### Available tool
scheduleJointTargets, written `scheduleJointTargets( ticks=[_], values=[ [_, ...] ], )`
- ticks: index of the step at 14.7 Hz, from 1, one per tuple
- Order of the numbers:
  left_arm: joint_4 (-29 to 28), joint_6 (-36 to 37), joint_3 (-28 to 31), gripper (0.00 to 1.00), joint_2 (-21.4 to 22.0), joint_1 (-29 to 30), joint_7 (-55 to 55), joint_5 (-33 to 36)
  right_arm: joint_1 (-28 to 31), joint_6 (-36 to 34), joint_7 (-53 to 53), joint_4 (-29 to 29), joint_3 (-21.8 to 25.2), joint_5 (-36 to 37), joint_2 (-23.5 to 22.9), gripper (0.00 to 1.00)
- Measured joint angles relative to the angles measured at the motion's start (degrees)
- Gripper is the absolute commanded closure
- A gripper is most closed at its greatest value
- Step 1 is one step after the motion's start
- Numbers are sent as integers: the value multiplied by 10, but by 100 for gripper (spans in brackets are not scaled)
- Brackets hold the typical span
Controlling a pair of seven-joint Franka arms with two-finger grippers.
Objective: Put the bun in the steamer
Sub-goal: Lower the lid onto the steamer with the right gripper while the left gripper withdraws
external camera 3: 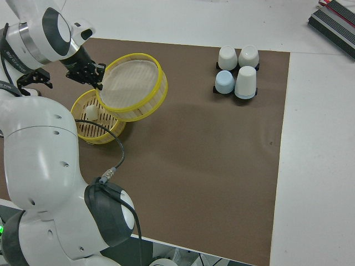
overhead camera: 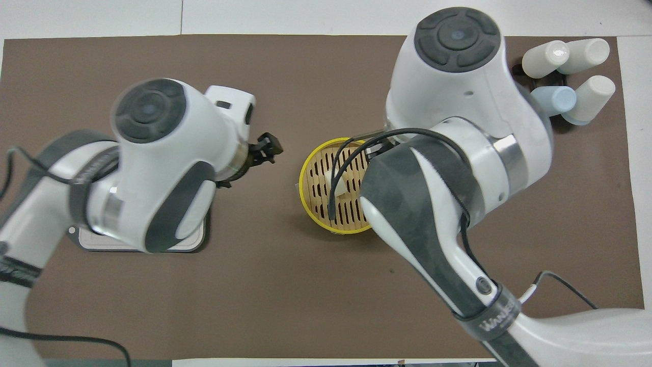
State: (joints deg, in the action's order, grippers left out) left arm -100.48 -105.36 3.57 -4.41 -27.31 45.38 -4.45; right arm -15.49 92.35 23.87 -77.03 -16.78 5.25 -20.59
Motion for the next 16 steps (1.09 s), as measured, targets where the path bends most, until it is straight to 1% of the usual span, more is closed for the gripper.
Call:
scheduleJointTargets(
  ticks=[1,3,5,6,7,9,11,14,16],
  values=[
    [0,34,2,0,24,42,-63,0,-27,26,44,0,0,-1,-8,100],
    [3,87,5,0,54,120,-195,2,-78,69,119,-2,1,2,-35,100],
    [15,128,6,0,62,182,-316,20,-109,118,170,-4,2,13,-65,100],
    [25,146,6,0,62,201,-366,33,-112,140,184,-7,3,14,-76,100],
    [35,164,6,0,62,212,-404,42,-111,162,191,-12,4,13,-83,100],
    [45,184,6,0,62,218,-437,51,-108,191,195,-26,9,11,-86,100],
    [50,199,3,0,61,218,-442,52,-106,210,196,-44,9,10,-85,100],
    [61,213,1,0,61,218,-444,52,-107,259,209,-84,8,9,-78,100],
    [74,222,1,0,61,218,-444,52,-107,270,215,-101,8,9,-67,100]
  ],
)
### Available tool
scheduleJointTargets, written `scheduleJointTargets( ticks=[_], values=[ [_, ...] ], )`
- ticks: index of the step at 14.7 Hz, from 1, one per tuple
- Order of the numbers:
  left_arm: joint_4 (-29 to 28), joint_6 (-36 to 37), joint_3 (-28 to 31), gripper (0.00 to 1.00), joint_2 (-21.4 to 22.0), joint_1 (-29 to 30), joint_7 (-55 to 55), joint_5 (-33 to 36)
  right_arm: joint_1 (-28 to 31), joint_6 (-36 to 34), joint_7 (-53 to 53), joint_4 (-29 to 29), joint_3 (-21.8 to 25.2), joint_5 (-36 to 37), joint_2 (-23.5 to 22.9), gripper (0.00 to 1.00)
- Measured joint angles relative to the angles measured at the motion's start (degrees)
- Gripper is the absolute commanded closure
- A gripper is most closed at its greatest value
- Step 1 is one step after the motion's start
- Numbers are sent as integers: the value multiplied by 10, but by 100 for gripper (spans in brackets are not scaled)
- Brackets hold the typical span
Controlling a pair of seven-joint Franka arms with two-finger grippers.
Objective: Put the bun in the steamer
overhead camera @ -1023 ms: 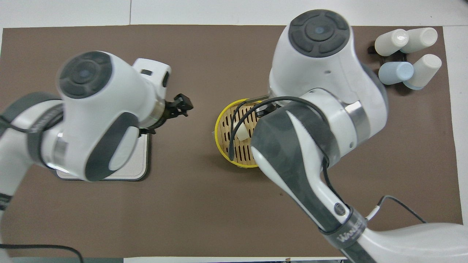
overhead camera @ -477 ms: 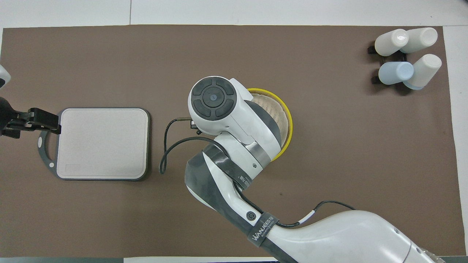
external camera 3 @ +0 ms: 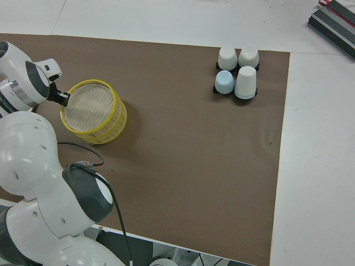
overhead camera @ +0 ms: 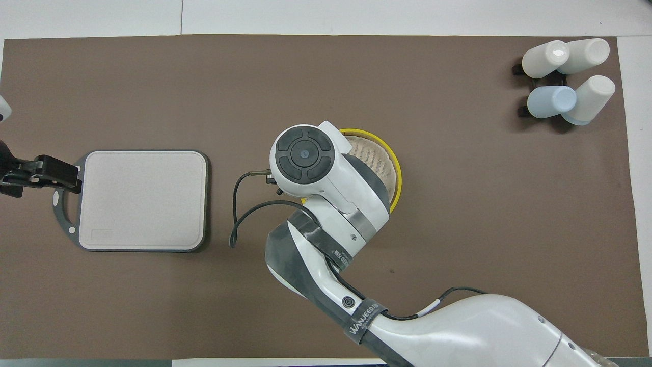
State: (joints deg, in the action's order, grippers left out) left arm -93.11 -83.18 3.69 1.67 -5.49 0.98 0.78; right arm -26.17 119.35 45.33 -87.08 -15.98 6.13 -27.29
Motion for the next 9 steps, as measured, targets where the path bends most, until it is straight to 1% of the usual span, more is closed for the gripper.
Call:
scheduleJointTargets(
  ticks=[3,6,9],
  values=[
    [10,1,0,0,0,0,0,-8,-1,12,2,-17,0,0,9,100],
    [12,-25,1,0,-1,0,0,-19,-1,14,3,-23,0,0,13,100],
    [13,-33,2,0,-2,0,0,-20,4,37,3,-31,0,-3,14,100]
  ],
)
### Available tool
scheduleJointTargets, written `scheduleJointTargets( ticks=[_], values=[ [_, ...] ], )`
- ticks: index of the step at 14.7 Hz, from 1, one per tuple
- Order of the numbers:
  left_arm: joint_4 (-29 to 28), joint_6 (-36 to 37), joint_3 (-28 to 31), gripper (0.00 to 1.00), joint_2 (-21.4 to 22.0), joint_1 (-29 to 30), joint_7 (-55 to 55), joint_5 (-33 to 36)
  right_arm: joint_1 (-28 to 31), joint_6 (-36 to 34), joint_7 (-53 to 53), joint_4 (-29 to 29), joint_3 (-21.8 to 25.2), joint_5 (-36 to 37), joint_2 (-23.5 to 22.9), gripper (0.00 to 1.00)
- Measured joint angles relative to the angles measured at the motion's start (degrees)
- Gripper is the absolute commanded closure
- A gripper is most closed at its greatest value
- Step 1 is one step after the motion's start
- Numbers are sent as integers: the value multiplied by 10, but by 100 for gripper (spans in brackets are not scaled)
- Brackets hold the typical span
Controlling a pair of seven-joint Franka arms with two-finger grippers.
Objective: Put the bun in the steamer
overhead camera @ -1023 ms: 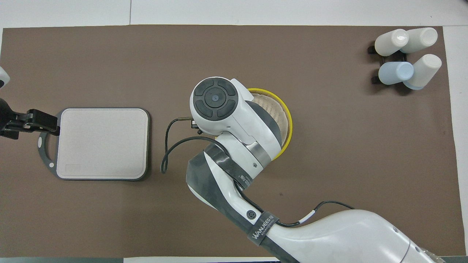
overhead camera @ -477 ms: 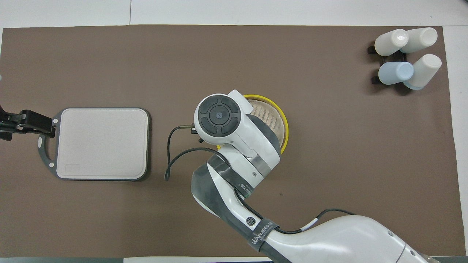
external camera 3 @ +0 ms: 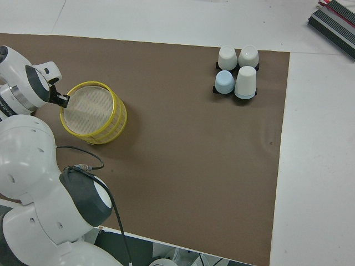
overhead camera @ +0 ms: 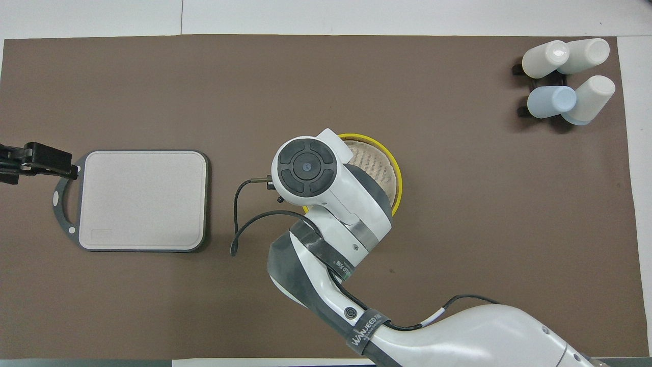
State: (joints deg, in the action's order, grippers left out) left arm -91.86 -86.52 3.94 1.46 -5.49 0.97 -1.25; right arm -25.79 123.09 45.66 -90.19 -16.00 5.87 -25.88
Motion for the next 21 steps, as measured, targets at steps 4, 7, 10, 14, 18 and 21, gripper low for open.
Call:
scheduleJointTargets(
  ticks=[4,7,10,14,18,21],
  values=[
    [0,-4,0,0,-1,0,0,0,5,25,0,-10,0,-3,0,93],
    [0,-4,0,0,-1,0,-2,0,5,28,1,-12,0,-3,0,9],
    [0,-6,0,0,-1,0,-5,0,5,30,1,-16,1,-2,0,0],
    [0,-7,0,0,-1,0,-6,1,5,6,1,-4,2,1,1,0],
    [0,-8,0,0,-1,0,-8,1,43,-155,-17,71,9,19,45,0],
    [0,-8,0,0,-1,0,-8,1,146,-289,-120,82,10,21,131,0]
  ],
)
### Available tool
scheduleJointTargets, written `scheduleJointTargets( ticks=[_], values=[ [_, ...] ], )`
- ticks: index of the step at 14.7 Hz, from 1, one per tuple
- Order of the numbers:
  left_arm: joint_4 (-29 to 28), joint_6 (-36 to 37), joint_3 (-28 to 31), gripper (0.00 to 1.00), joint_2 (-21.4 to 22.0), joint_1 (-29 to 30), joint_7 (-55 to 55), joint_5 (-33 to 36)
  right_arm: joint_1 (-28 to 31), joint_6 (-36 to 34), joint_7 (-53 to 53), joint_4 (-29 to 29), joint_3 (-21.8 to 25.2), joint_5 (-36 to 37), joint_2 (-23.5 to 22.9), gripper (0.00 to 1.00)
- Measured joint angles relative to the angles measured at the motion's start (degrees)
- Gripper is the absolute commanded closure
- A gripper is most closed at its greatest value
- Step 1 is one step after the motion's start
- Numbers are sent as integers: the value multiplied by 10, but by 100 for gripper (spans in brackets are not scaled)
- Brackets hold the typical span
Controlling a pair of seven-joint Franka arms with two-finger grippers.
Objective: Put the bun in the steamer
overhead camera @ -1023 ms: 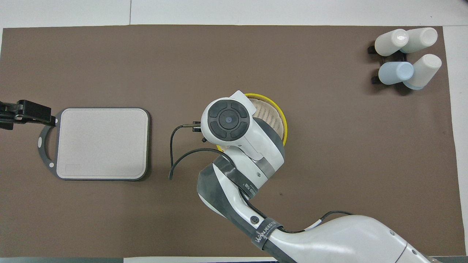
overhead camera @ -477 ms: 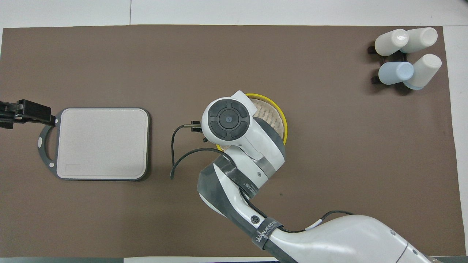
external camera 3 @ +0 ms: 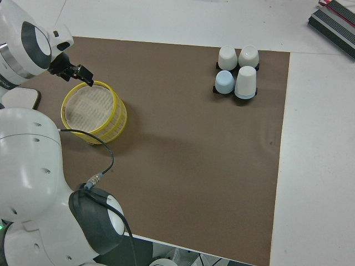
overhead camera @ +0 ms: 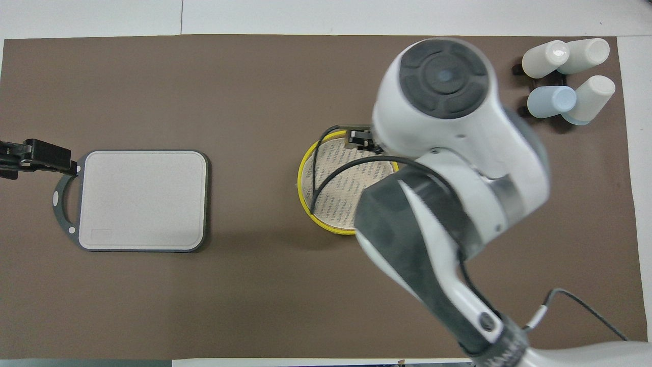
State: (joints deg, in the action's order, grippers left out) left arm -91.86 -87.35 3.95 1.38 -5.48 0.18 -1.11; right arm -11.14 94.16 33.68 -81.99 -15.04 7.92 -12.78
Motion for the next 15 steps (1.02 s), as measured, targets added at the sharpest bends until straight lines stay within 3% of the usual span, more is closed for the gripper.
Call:
scheduleJointTargets(
  ticks=[3,5,7,10,15],
  values=[
    [0,0,0,0,0,0,0,0,118,-109,-154,-2,1,-5,67,0],
    [0,-1,0,0,0,0,0,2,156,-141,-203,-12,7,-25,100,0],
    [0,-1,0,0,0,0,0,4,139,-143,-209,-30,35,-47,126,0],
    [0,-2,0,0,0,0,0,4,74,-99,-218,-61,122,-75,134,0],
    [0,-2,0,0,0,0,0,4,48,-94,-240,-70,154,-79,132,0]
  ],
)
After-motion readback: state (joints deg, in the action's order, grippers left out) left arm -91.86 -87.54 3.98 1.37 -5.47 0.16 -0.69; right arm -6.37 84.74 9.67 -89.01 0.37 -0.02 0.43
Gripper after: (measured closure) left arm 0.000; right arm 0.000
